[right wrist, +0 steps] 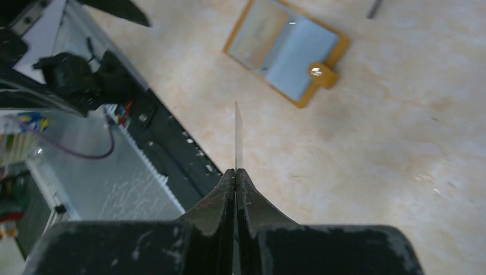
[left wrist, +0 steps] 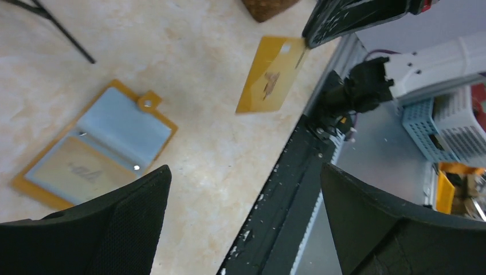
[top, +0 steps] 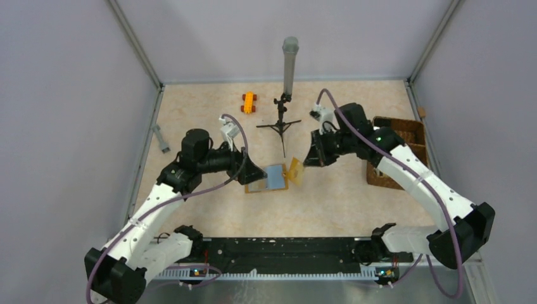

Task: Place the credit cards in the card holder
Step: Insert the credit card into the card holder.

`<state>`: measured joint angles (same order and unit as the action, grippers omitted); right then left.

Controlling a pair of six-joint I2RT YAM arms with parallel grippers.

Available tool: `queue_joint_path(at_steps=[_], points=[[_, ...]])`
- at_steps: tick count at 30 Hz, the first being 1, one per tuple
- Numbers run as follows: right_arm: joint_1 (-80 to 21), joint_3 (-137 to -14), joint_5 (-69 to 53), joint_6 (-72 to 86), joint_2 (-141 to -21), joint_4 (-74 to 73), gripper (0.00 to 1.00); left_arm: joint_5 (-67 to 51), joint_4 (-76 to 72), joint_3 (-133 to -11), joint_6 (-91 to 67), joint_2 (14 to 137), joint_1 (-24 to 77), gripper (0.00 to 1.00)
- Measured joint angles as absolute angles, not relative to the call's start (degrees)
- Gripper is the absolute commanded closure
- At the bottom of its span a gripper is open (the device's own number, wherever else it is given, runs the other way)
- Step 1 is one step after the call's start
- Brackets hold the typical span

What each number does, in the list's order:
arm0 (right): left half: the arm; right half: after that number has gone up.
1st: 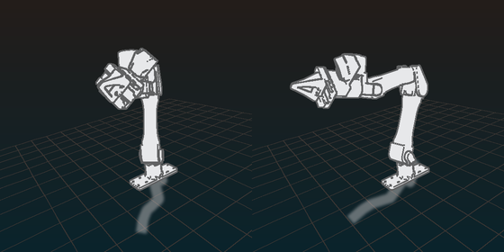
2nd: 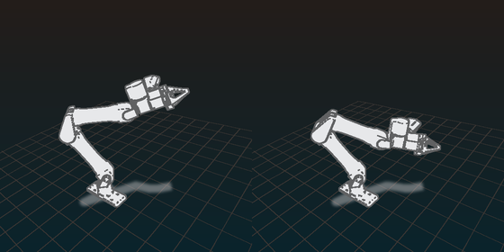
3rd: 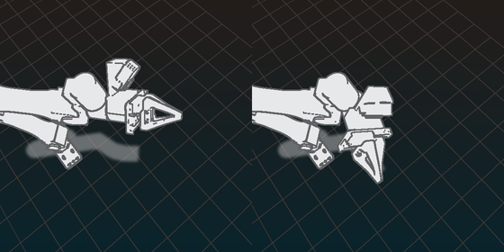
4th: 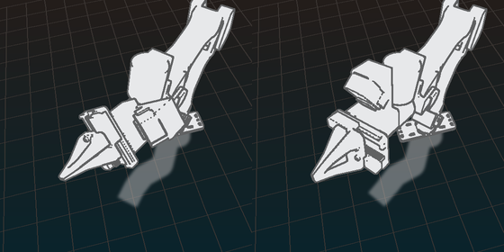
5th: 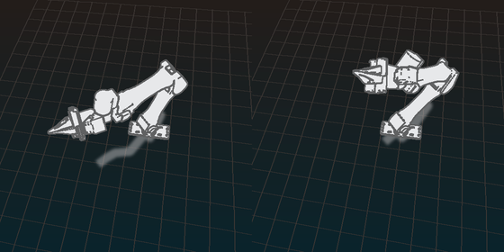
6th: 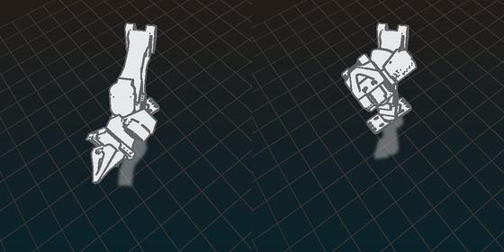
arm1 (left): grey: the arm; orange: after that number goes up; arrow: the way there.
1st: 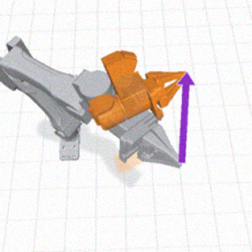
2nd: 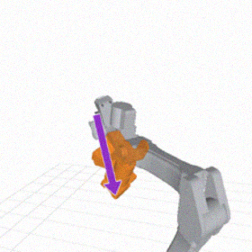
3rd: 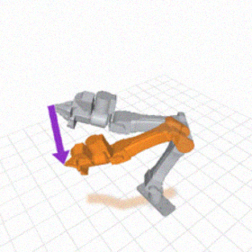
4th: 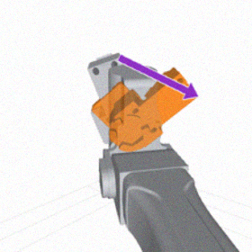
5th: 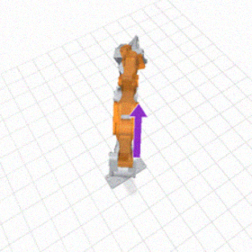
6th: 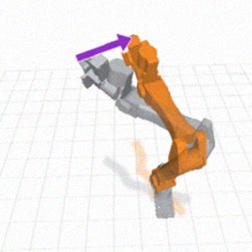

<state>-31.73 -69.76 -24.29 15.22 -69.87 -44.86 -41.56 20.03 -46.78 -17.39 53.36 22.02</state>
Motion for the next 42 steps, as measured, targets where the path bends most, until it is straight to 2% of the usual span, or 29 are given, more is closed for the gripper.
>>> queue_joint_path(at_steps=[6,9,11,13,15,17,19,20,21,22,23,25,27,29,32,35,39,41,42], points=[[-39.5,-69.7,-37.5,13.9,-71.2,-39.1,1.00,-47.7,14.7,-44.3,-20.6,53.9,26.2,0.02],[-39.9,-69.8,-41.7,13.9,-71.2,-36.5,1.00,-50.5,13.0,-44.3,-21.5,54.6,27.0,0.11],[-40.0,-69.8,-43.4,13.9,-71.2,-35.0,1.00,-52.8,11.9,-44.3,-22.5,55.2,27.4,0.31],[-40.0,-69.7,-44.6,13.9,-71.2,-34.2,1.00,-55.2,10.5,-44.2,-23.6,55.5,27.8,0.42],[-40.0,-69.8,-45.4,13.8,-71.2,-33.4,1.00,-57.4,8.6,-43.8,-25.1,55.5,28.3,0.57],[-40.0,-69.8,-45.8,13.7,-71.2,-32.8,1.00,-59.1,6.8,-43.2,-26.6,55.5,28.6,0.74],[-40.0,-69.8,-46.2,13.6,-71.2,-32.3,1.00,-60.1,4.8,-42.4,-27.9,55.5,29.0,0.96],[-40.0,-69.7,-46.4,13.7,-71.2,-32.1,1.00,-60.5,3.8,-42.0,-28.7,55.6,29.2,1.00],[-40.0,-69.8,-46.5,13.7,-71.2,-31.9,0.92,-60.7,3.0,-41.7,-29.2,55.7,29.4,1.00],[-40.0,-69.8,-46.5,14.0,-71.2,-31.6,0.75,-60.6,2.5,-41.5,-29.7,55.7,29.5,1.00],[-40.0,-69.8,-46.3,14.3,-71.2,-31.0,0.63,-60.6,2.1,-41.3,-30.1,55.7,29.6,1.00],[-40.0,-69.5,-45.5,15.8,-71.3,-29.5,0.46,-59.3,0.5,-40.6,-30.8,55.4,29.7,1.00],[-40.0,-68.4,-44.5,17.4,-71.3,-27.2,0.39,-57.1,-1.8,-38.9,-32.1,54.3,29.7,1.00],[-40.0,-65.8,-43.3,19.1,-71.3,-24.1,0.39,-54.4,-5.0,-36.1,-33.9,52.4,29.7,1.00],[-40.0,-61.3,-42.6,22.2,-71.3,-20.3,0.44,-50.5,-9.5,-33.1,-37.5,50.3,29.7,1.00],[-40.0,-57.3,-43.0,25.6,-71.3,-16.1,0.56,-47.1,-12.2,-32.2,-39.4,50.1,29.7,1.00],[-40.0,-53.6,-44.1,30.6,-71.3,-9.1,0.80,-43.3,-14.2,-32.0,-40.9,49.9,29.7,1.00],[-40.0,-52.4,-44.3,32.5,-71.3,-6.0,1.00,-42.0,-14.8,-31.6,-41.2,49.6,29.7,1.00],[-40.0,-52.0,-44.3,33.1,-71.3,-4.7,1.00,-41.4,-15.0,-31.4,-41.5,49.5,29.7,1.00]])
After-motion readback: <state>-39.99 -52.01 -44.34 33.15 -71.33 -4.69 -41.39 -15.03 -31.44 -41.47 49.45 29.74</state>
